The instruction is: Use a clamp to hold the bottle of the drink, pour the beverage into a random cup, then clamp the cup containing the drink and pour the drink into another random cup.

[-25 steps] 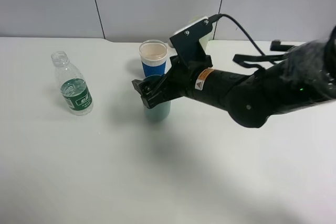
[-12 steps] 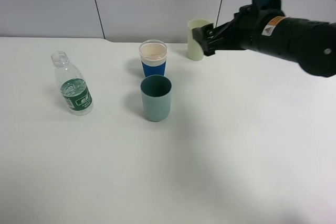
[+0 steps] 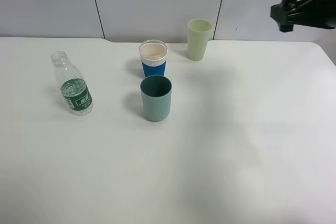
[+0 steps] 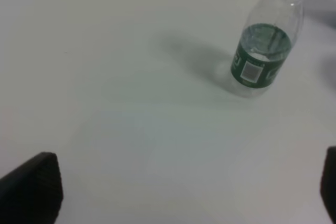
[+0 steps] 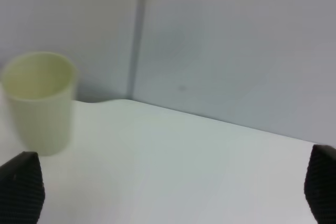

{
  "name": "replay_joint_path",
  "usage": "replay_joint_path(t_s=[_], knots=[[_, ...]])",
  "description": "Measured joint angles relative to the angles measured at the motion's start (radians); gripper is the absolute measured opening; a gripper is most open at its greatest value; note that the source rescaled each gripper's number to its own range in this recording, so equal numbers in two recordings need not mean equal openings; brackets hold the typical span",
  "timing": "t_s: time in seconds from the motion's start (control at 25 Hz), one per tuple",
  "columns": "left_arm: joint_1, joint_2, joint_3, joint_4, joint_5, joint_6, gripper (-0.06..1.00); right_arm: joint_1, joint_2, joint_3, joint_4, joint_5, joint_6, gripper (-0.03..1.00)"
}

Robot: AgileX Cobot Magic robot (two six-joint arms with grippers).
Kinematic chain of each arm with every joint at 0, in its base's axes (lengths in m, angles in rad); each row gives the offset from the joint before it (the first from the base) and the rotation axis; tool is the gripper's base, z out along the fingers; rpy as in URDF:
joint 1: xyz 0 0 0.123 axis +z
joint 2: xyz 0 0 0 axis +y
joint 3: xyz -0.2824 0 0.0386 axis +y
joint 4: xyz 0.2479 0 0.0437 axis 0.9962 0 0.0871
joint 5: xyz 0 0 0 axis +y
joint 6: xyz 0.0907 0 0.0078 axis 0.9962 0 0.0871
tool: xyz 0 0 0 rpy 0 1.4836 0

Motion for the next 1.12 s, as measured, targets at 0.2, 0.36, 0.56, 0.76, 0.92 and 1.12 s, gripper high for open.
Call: replay_joint_path(t_s=[0.2, 0.36, 0.56, 0.76, 0.92, 1.12], knots=[[0.000, 0.000, 0.000, 0.000, 0.000, 0.000, 1.00, -0.078, -0.139, 0.000, -0.005, 0.095, 0.042, 1.00], [0.000, 0.000, 0.000, 0.000, 0.000, 0.000, 1.00, -0.087, -0.291, 0.000, -0.007, 0.168, 0.047, 1.00], [0.000, 0.000, 0.000, 0.000, 0.000, 0.000, 1.00, -0.087, -0.477, 0.000, -0.044, 0.322, 0.075, 1.00], [0.000, 0.000, 0.000, 0.000, 0.000, 0.000, 1.00, -0.087, -0.644, 0.000, -0.147, 0.506, 0.169, 1.00], [0.000, 0.000, 0.000, 0.000, 0.000, 0.000, 1.00, -0.087, -0.791, 0.000, -0.179, 0.622, 0.191, 1.00], [0.000, 0.000, 0.000, 0.000, 0.000, 0.000, 1.00, -0.087, -0.976, 0.000, -0.176, 0.756, 0.191, 1.00]])
